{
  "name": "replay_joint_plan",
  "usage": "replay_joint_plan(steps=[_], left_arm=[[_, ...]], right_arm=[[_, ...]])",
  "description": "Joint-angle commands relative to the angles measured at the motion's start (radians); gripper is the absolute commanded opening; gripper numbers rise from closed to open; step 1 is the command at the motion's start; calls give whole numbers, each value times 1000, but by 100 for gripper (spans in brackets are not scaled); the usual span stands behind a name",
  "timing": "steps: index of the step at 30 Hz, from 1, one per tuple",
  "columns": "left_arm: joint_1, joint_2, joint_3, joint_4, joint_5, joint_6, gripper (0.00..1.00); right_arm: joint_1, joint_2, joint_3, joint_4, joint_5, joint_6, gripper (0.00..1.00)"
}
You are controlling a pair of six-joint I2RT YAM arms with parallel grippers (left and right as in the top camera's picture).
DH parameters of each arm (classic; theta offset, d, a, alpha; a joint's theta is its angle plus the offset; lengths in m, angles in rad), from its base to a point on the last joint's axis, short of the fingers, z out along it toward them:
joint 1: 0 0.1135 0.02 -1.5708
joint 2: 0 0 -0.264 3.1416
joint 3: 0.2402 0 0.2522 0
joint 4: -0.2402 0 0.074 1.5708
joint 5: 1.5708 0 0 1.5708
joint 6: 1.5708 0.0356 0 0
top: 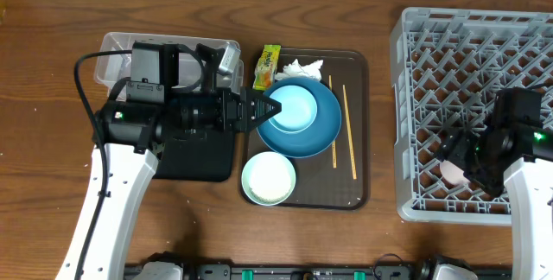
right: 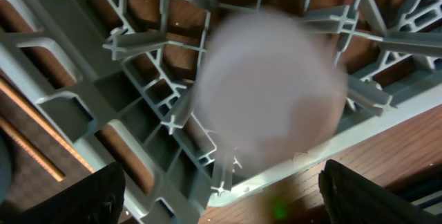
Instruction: Sort waste into correct bins and load items into the dishwasher rack
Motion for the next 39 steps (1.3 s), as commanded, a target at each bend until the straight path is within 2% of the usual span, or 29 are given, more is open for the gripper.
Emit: replay_joint_plan(steps=[1, 7, 11, 14, 18, 20, 22, 27, 32, 33, 34, 36, 39], left_arm=[[4, 2, 7, -10, -4, 10, 89], [4, 1, 7, -15, -5, 10, 89], [5, -26, 7, -19, -67, 10, 89], [5, -88, 9, -46, -309, -13, 89], [5, -215, 9, -105, -759, -85, 89], [5, -279, 9, -121, -929, -108, 90], [5, -334, 9, -124, -1031, -110, 90], [4, -424, 9, -124, -1105, -110, 90], [4, -446, 9, -125, -1104, -110, 90], [4, -446, 9, -127, -1104, -110, 100], [4, -444, 9, -128, -1104, -110, 100], [4, -440, 9, -128, -1104, -110, 99], [4, -435, 9, -128, -1104, -110, 99]], right_arm=[[-11, -27, 24, 0, -62, -11, 88], [65, -143, 31, 137, -379, -174, 82], [221, -219, 31, 266, -455, -180, 81], [385, -225, 31, 340, -411, -142, 77], [603, -154, 30, 410, -251, -84, 74], [695, -81, 30, 463, -185, -63, 74], [763, 18, 38, 531, -149, -62, 75], [789, 288, 170, 591, -89, -63, 76], [772, 555, 406, 499, 16, -62, 73], [768, 599, 444, 480, 16, -62, 72], [766, 631, 469, 463, 15, -61, 71], [765, 688, 501, 431, 19, -37, 65], [765, 743, 502, 404, 7, 9, 41]])
